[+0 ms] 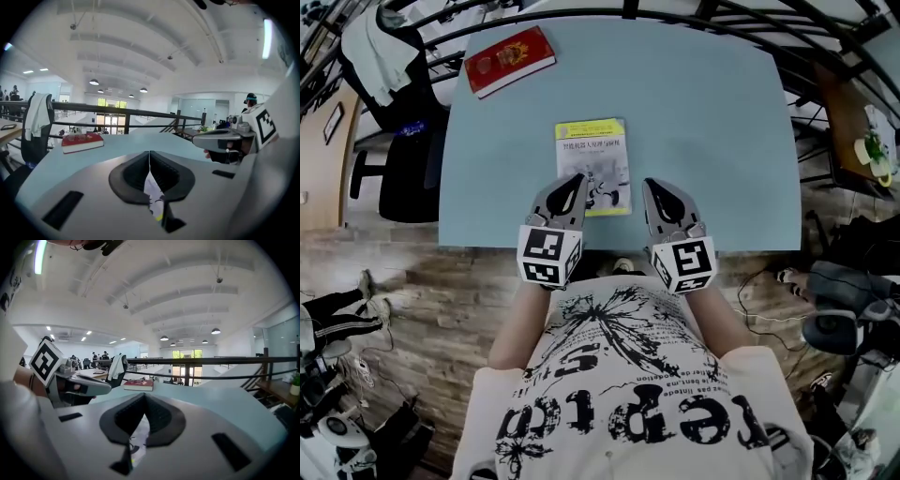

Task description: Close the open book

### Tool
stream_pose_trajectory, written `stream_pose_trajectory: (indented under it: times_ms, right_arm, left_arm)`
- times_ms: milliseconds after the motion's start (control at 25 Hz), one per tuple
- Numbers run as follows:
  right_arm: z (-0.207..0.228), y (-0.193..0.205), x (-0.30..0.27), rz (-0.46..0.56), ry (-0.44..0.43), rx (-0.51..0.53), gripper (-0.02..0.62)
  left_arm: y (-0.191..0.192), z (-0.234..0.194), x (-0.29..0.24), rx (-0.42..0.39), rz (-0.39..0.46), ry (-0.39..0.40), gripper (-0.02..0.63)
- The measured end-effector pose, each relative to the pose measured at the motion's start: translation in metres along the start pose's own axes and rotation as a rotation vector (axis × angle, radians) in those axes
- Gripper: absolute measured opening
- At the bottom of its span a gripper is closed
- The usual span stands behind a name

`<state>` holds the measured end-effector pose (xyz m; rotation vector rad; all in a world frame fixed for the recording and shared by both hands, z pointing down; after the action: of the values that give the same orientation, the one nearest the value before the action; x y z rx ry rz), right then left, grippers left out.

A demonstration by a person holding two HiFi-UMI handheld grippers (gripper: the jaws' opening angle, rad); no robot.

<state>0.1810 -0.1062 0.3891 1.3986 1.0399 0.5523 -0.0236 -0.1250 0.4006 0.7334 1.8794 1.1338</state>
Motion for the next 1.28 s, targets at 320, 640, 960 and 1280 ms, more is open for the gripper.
stream_pose_trajectory:
  times_ms: [320,640,960,1280]
  right_arm:
    - [-0.017,-0.026,-0.019,0.055,-0.004,0.046,0.009]
    - [-0.026,-0.036,-0.029,0.074,0.005,0.066,0.009]
    - [-0.023,-0.038,-0.03,0.066,0.017,0.077,0.008]
    - [-0.017,-0.038,-0.028,0.07,0.039,0.073,0.008]
  left_arm:
    - [-0.047,-0.03,0.05,-0.062,0.146,-0.034,0.02]
    - [-0.058,-0.042,0.071,-0.105,0.221,-0.021,0.018]
    - [-0.055,-0.044,0.064,-0.108,0.223,0.027,0.018]
    - [-0.057,-0.043,0.058,-0.12,0.227,0.031,0.018]
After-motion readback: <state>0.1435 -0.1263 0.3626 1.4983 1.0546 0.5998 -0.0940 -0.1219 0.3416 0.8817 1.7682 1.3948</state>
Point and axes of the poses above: the fingertips, and each gripper's own axes: x backward along the fingers, z to its right, y out of its underside, the point moved 9 cm from there along x, backward along the fingers, and after that the axes turned 9 degrees about x, right-handed, at the moved point
